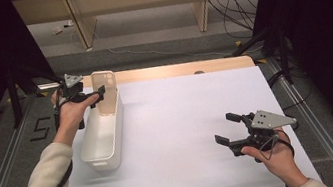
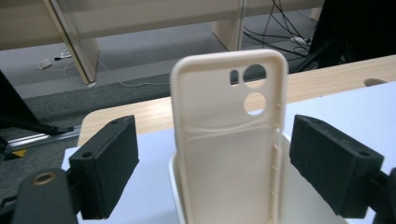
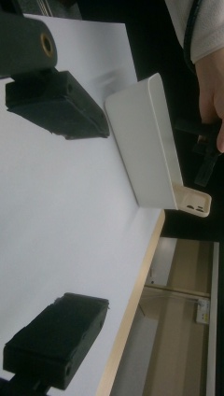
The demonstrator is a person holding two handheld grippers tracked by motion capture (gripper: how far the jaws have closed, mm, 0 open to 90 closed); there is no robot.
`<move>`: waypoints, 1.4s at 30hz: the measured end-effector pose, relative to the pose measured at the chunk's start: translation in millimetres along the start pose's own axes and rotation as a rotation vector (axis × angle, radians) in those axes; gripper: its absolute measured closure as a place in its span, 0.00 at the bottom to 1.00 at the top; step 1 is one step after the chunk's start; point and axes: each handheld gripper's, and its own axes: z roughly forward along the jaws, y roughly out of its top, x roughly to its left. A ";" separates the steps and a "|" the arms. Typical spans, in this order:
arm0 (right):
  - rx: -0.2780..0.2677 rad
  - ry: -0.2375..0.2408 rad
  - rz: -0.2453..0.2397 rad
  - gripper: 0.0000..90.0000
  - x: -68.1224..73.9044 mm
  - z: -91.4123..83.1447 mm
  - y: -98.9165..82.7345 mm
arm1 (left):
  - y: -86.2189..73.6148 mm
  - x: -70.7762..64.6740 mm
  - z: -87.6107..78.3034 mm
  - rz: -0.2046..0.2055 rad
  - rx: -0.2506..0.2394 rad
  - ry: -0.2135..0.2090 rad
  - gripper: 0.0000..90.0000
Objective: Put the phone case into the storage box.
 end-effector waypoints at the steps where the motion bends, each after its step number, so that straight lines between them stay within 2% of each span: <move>1: 0.012 0.012 0.032 0.18 1.4 -0.8 -0.2 | -0.4 -0.4 -2.0 0.004 -0.007 -0.006 0.17; 3: 0.016 0.003 0.025 0.18 0.8 -1.3 -0.4 | -1.0 -1.4 -6.3 0.020 -0.016 -0.013 0.15; 4: 0.003 -0.002 0.004 0.18 -0.7 -0.7 -0.5 | -1.7 -2.5 -8.2 0.028 -0.021 -0.016 0.14; 6: 0.003 -0.001 0.006 0.18 -0.7 -0.9 -0.4 | -3.0 -4.5 -12.5 0.039 -0.021 -0.032 0.12; 7: 0.018 0.003 0.028 0.18 0.9 -1.6 -0.3 | -3.8 -5.3 -14.8 0.039 -0.019 -0.042 0.12; 10: 0.010 0.008 0.029 0.18 1.1 -0.8 -0.3 | -6.9 -6.0 -19.6 0.033 -0.027 -0.044 0.10; 12: 0.032 0.007 0.027 0.18 1.7 -2.0 0.6 | -9.3 -5.6 -21.8 0.033 -0.023 -0.039 0.09; 13: -0.015 -0.009 0.006 0.18 0.9 0.3 -0.2 | -10.3 -5.2 -23.0 0.037 -0.023 -0.038 0.09; 15: -0.014 -0.011 0.015 0.18 1.2 0.4 -0.5 | -11.4 -4.7 -25.6 0.037 -0.027 -0.040 0.08; 16: 0.020 0.001 0.028 0.18 1.3 -1.8 0.1 | -11.8 -4.4 -26.9 0.036 -0.032 -0.044 0.08; 17: 0.009 0.012 0.031 0.18 1.1 -0.7 -0.4 | -12.0 -3.9 -28.1 0.032 -0.036 -0.051 0.08; 21: 0.006 0.000 0.026 0.18 1.1 -1.3 -0.2 | -15.0 -4.8 -31.5 0.032 -0.049 -0.058 0.08; 29: 0.011 0.003 0.024 0.18 0.5 -2.3 0.2 | -19.1 -12.7 -40.3 0.058 -0.072 -0.084 0.09; 42: 0.010 0.013 0.028 0.18 0.8 -1.9 0.5 | -21.4 -22.0 -49.9 0.084 -0.077 -0.114 0.09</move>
